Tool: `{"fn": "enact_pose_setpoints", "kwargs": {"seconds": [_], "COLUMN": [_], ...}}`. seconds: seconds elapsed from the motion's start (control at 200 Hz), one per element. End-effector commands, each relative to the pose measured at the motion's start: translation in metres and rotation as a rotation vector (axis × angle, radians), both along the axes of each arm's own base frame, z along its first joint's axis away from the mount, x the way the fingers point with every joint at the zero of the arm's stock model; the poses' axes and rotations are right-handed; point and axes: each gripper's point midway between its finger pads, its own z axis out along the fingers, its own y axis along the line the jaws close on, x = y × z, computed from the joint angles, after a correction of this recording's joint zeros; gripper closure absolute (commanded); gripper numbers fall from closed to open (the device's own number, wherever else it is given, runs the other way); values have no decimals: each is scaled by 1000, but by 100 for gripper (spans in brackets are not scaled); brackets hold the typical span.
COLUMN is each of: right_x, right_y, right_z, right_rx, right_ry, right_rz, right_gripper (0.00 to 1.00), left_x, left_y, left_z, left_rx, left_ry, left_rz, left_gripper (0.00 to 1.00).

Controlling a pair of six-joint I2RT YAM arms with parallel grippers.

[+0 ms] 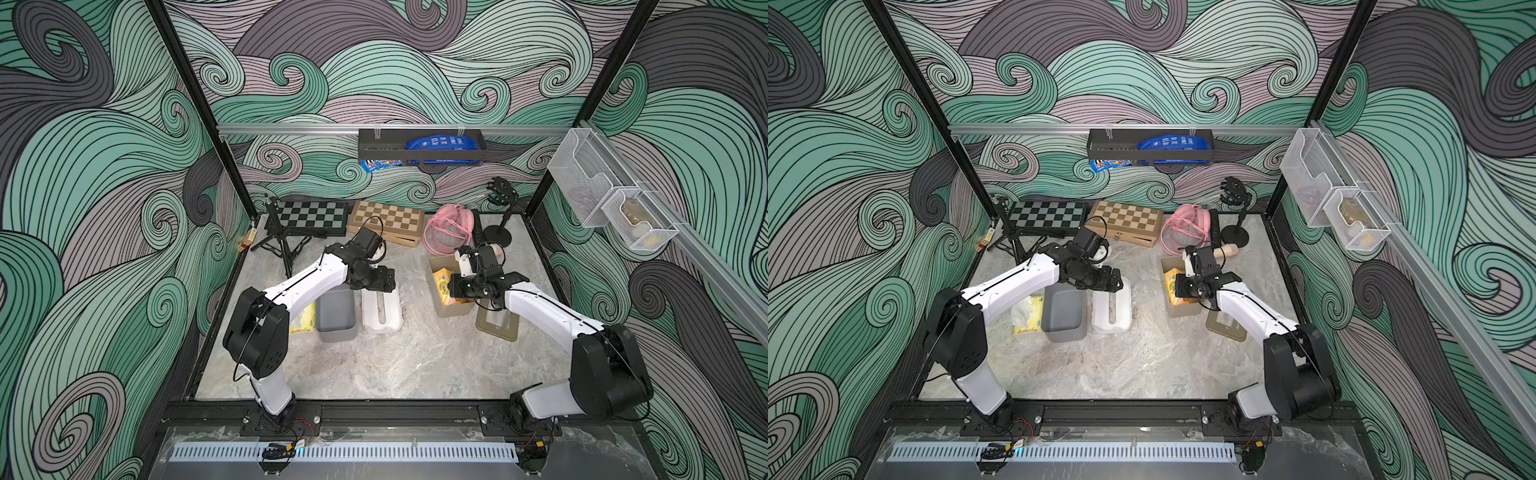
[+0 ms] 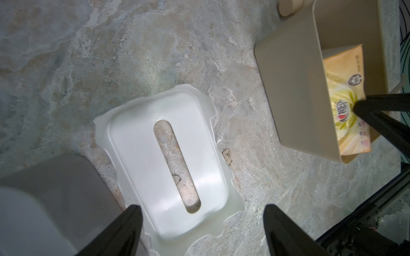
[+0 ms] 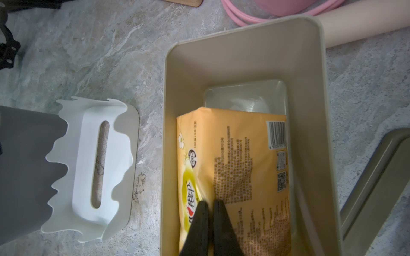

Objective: Put the tissue paper into the tissue box
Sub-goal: Place the paper towel in the tissue box.

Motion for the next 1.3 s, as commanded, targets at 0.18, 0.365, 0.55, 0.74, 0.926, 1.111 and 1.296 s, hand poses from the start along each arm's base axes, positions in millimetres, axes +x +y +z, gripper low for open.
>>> {"fn": "enact_pose_setpoints", "kwargs": {"seconds": [0.18, 0.365, 0.55, 0.74, 0.926, 1.111, 1.296], "right_x": [-6, -4, -4, 4, 9, 12, 20], "right_y": [-15, -5, 15, 5, 23, 1, -40], "right_z": [31, 29, -24, -25, 22, 80, 79], "right_rx": [-139, -278, -462, -553, -437, -343, -318], "right_ry": [-80, -77, 4, -30, -130, -229, -197], "right_rz": [-50, -12, 36, -60, -47, -93, -135], "right_gripper": [100, 100, 100, 99, 37, 22, 22], "left_x": [3, 4, 2, 1, 7, 16, 21], "left_y": [-12, -16, -19, -19, -28, -53, -93], "left_z": [7, 7, 7, 9, 14, 28, 37], "left_rx": [-6, -12, -3, 0, -2, -11, -12], "left_ry": [-11, -11, -12, -18, -31, -76, -111], "left_rz": [-20, -24, -25, -17, -29, -77, -168], "left_gripper": [12, 12, 12, 12, 11, 10, 10]}}
